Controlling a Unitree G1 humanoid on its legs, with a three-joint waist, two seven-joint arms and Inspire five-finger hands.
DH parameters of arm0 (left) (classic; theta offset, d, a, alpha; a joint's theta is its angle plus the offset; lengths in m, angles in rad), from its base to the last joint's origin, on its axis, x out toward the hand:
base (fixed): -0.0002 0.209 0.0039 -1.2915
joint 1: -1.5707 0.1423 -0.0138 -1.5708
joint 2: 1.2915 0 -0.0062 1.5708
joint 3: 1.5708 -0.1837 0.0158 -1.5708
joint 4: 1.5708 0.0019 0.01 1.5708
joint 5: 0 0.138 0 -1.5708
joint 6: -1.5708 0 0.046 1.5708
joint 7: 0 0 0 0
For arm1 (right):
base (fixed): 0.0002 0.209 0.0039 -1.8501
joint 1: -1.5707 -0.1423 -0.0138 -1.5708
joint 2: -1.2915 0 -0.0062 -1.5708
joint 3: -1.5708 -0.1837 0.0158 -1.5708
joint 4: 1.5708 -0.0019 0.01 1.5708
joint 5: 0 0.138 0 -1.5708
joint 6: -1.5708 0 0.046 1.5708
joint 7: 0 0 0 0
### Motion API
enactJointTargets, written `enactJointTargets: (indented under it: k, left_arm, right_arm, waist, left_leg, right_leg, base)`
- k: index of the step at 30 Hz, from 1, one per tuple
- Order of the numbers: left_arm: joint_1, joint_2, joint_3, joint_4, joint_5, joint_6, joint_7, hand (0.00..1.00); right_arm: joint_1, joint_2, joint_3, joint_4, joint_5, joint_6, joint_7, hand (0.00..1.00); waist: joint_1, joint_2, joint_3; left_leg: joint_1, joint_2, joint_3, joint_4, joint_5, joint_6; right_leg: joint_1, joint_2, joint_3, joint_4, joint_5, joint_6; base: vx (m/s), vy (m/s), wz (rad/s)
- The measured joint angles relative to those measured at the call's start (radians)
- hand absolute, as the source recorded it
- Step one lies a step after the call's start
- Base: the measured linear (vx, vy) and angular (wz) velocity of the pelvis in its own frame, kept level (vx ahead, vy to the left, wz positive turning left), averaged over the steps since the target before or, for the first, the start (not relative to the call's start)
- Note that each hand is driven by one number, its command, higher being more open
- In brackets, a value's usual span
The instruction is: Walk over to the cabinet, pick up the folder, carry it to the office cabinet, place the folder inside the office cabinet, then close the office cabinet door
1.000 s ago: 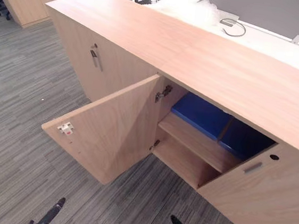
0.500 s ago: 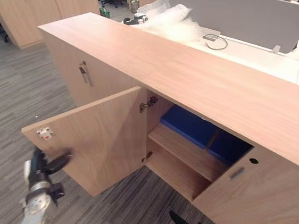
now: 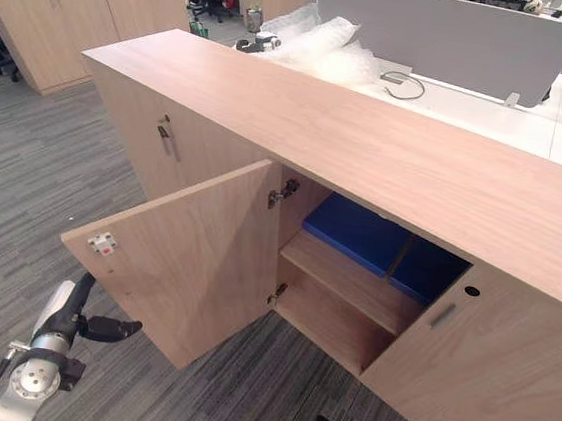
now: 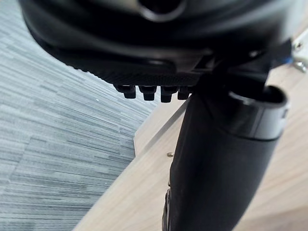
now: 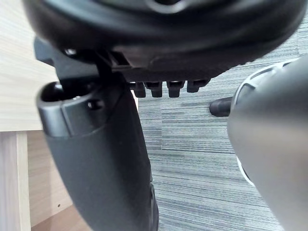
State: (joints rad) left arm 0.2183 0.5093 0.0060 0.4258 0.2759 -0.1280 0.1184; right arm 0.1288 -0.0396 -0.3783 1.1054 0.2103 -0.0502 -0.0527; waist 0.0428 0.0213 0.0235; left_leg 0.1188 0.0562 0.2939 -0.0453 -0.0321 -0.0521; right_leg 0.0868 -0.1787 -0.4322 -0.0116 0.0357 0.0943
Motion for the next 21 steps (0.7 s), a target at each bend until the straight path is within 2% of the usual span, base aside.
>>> enactJointTargets:
  k: [5, 8, 10, 13, 14, 15, 17, 19, 20, 21]
  left_arm:
    - [0.003, 0.050, -0.130, -0.038, 0.151, 0.024, -0.005, 1.00]
    - [0.041, 0.121, -0.239, -0.130, 0.245, 0.029, 0.019, 1.00]
    - [0.046, 0.153, -0.364, -0.170, 0.318, 0.029, 0.048, 1.00]
    - [0.043, 0.156, -0.569, -0.246, 0.397, 0.014, 0.078, 1.00]
    - [0.024, 0.154, -0.670, -0.275, 0.407, -0.016, 0.080, 1.00]
    - [0.006, 0.149, -0.721, -0.289, 0.411, -0.031, 0.080, 1.00]
    - [-0.076, 0.086, -0.865, -0.317, 0.422, -0.109, 0.081, 1.00]
    - [-0.143, 0.021, -0.936, -0.342, 0.440, -0.199, 0.079, 1.00]
    - [-0.185, -0.006, -0.988, -0.374, 0.442, -0.265, 0.076, 1.00]
    - [-0.198, -0.019, -1.013, -0.390, 0.442, -0.292, 0.071, 1.00]
  right_arm:
    - [0.001, -0.006, 0.001, 0.010, -0.013, -0.001, 0.005, 1.00]
    - [-0.006, -0.015, 0.007, 0.029, -0.014, -0.004, 0.001, 1.00]
    - [-0.009, -0.028, 0.022, 0.046, -0.014, -0.011, -0.004, 1.00]
    - [-0.017, -0.048, 0.091, 0.052, -0.022, -0.022, -0.019, 1.00]
    - [-0.030, -0.048, 0.097, 0.068, -0.026, -0.026, -0.023, 1.00]
    - [-0.037, -0.046, 0.099, 0.072, -0.032, -0.026, -0.025, 1.00]
    - [-0.056, -0.040, 0.138, 0.079, -0.040, -0.032, -0.044, 1.00]
    - [-0.058, -0.037, 0.153, 0.083, -0.054, -0.035, -0.055, 1.00]
    - [-0.063, -0.041, 0.165, 0.087, -0.055, -0.038, -0.065, 1.00]
    - [-0.065, -0.041, 0.165, 0.087, -0.055, -0.039, -0.068, 1.00]
  waist:
    - [0.002, -0.007, -0.002]
    - [0.007, -0.007, -0.002]
    - [0.007, -0.006, -0.002]
    - [-0.004, -0.006, -0.003]
    - [-0.017, -0.008, -0.007]
    - [-0.024, -0.010, -0.008]
    - [-0.059, -0.024, -0.018]
    - [-0.078, -0.032, -0.026]
    - [-0.097, -0.030, -0.026]
    - [-0.105, -0.028, -0.025]
  left_leg:
    - [-0.018, -0.029, -0.010, -0.006, 0.012, 0.018]
    - [-0.036, -0.042, -0.021, -0.008, 0.017, 0.023]
    - [-0.036, -0.053, -0.031, -0.010, 0.015, 0.028]
    - [-0.044, -0.065, -0.036, -0.009, 0.013, 0.031]
    - [-0.052, -0.065, -0.036, -0.004, 0.012, 0.033]
    - [-0.053, -0.065, -0.036, -0.002, 0.012, 0.033]
    - [-0.056, -0.066, -0.033, 0.009, 0.016, 0.041]
    - [-0.055, -0.066, -0.027, 0.023, 0.016, 0.054]
    - [-0.050, -0.067, -0.026, 0.026, 0.013, 0.057]
    - [-0.048, -0.067, -0.026, 0.027, 0.012, 0.057]
  right_leg:
    - [-0.010, -0.026, 0.005, -0.006, 0.018, 0.013]
    - [-0.030, -0.041, 0.004, 0.007, 0.025, 0.020]
    - [-0.032, -0.055, 0.008, 0.023, 0.027, 0.023]
    - [-0.040, -0.069, 0.028, 0.027, 0.043, 0.038]
    - [-0.047, -0.069, 0.033, 0.024, 0.054, 0.040]
    - [-0.050, -0.068, 0.036, 0.023, 0.058, 0.040]
    - [-0.050, -0.063, 0.046, 0.009, 0.064, 0.036]
    - [-0.041, -0.061, 0.050, -0.009, 0.064, 0.035]
    - [-0.033, -0.060, 0.051, -0.015, 0.065, 0.035]
    - [-0.031, -0.060, 0.052, -0.017, 0.064, 0.034]
  base:
    - [-0.11, 0.030, 0.07]
    - [-0.07, 0.022, 0.13]
    - [-0.05, 0.047, 0.14]
    - [-0.03, 0.048, 0.03]
    - [-0.01, 0.040, -0.07]
    - [0.01, 0.031, -0.13]
    - [0.05, 0.018, -0.23]
    - [0.06, 0.004, -0.16]
    - [0.04, -0.001, -0.07]
    - [0.04, 0.000, -0.11]
